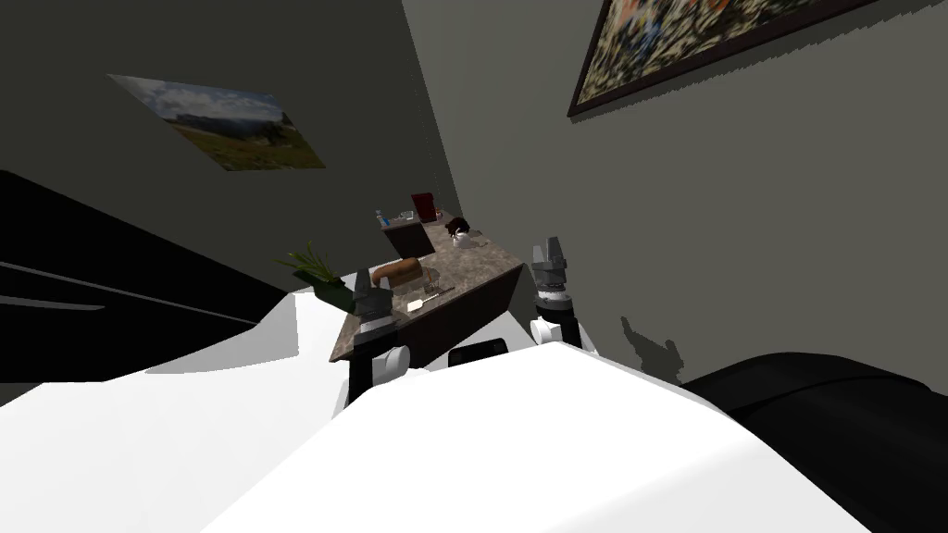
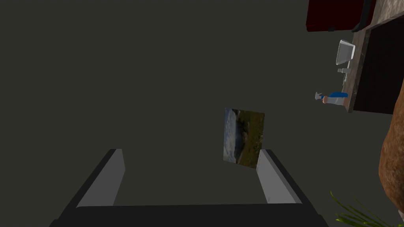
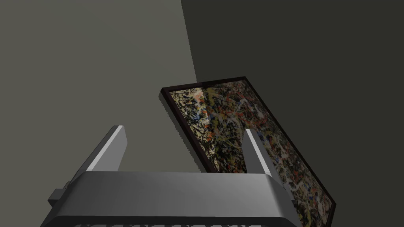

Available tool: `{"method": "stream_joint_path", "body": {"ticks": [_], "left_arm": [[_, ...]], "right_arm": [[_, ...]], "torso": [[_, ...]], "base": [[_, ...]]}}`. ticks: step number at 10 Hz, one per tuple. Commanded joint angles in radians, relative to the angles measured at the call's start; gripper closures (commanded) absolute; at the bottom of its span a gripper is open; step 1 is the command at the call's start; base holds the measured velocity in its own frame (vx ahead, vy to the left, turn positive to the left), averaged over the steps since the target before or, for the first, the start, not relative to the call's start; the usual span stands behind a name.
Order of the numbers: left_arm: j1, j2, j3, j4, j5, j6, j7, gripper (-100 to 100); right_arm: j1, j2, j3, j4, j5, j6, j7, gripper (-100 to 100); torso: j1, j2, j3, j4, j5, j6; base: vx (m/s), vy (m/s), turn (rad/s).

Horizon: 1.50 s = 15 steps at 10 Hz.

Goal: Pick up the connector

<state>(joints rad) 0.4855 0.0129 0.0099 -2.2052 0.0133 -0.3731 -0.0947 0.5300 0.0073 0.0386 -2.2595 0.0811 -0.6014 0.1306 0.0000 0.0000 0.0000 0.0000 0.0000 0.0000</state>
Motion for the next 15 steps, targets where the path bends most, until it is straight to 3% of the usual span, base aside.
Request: {"method": "stream_joint_path", "body": {"ticks": [1,5,6,8,9,10,11,12,13,14,15], "left_arm": [[-0.004,0.032,0.003,0.013,-0.014,-0.011,-0.007,-100],[-0.022,0.151,0.018,0.086,-0.097,-0.071,-0.052,-100],[-0.022,0.165,0.018,0.086,-0.097,-0.071,-0.052,-100],[-0.033,0.234,0.028,0.143,-0.161,-0.117,-0.088,-100],[-0.033,0.254,0.028,0.143,-0.161,-0.117,-0.088,-100],[-0.038,0.290,0.033,0.176,-0.199,-0.142,-0.110,-100],[-0.038,0.302,0.033,0.176,-0.199,-0.142,-0.110,-100],[-0.043,0.341,0.038,0.212,-0.239,-0.169,-0.133,-100],[-0.043,0.353,0.038,0.212,-0.239,-0.169,-0.133,-100],[-0.047,0.391,0.042,0.250,-0.282,-0.196,-0.158,-100],[-0.047,0.406,0.042,0.250,-0.282,-0.196,-0.158,-100]], "right_arm": [[0.000,0.000,0.000,0.000,0.000,0.000,0.000,0],[0.000,0.000,0.000,0.000,0.000,0.000,0.000,0],[0.000,0.000,0.000,0.000,0.000,0.000,0.000,0],[0.000,0.000,0.000,0.000,0.000,0.000,0.000,0],[0.000,0.000,0.000,0.000,0.000,0.000,0.000,0],[0.000,0.000,0.000,0.000,0.000,0.000,0.000,0],[0.000,0.000,0.000,0.000,0.000,0.000,0.000,0],[0.000,0.000,0.000,0.000,0.000,0.000,0.000,0],[0.000,0.000,0.000,0.000,0.000,0.000,0.000,0],[0.000,0.000,0.000,0.000,0.000,0.000,0.000,0],[0.000,0.000,0.000,0.000,0.000,0.000,0.000,0]], "torso": [[0.000,0.000,0.000,0.000,0.000,0.000],[-0.003,0.004,0.002,0.001,-0.001,0.000],[-0.004,0.005,0.003,0.001,-0.001,0.000],[-0.003,0.004,0.002,0.001,-0.001,0.000],[-0.003,0.005,0.003,0.001,-0.001,0.000],[-0.003,0.005,0.003,0.001,-0.001,0.000],[-0.004,0.005,0.003,0.001,-0.001,0.000],[-0.003,0.004,0.003,0.001,-0.001,0.000],[-0.004,0.005,0.003,0.001,-0.001,0.000],[-0.003,0.004,0.003,0.001,-0.001,0.000],[-0.003,0.005,0.003,0.001,-0.001,0.000]], "base": [[-0.010,-0.012,-0.052],[-0.054,-0.050,-0.108],[-0.060,-0.050,-0.040],[-0.067,-0.049,-0.159],[-0.066,-0.048,-0.039],[-0.071,-0.072,-0.102],[-0.057,-0.056,-0.058],[-0.073,-0.065,-0.108],[-0.056,-0.052,-0.081],[-0.062,-0.057,-0.172],[-0.056,-0.043,-0.069]]}}
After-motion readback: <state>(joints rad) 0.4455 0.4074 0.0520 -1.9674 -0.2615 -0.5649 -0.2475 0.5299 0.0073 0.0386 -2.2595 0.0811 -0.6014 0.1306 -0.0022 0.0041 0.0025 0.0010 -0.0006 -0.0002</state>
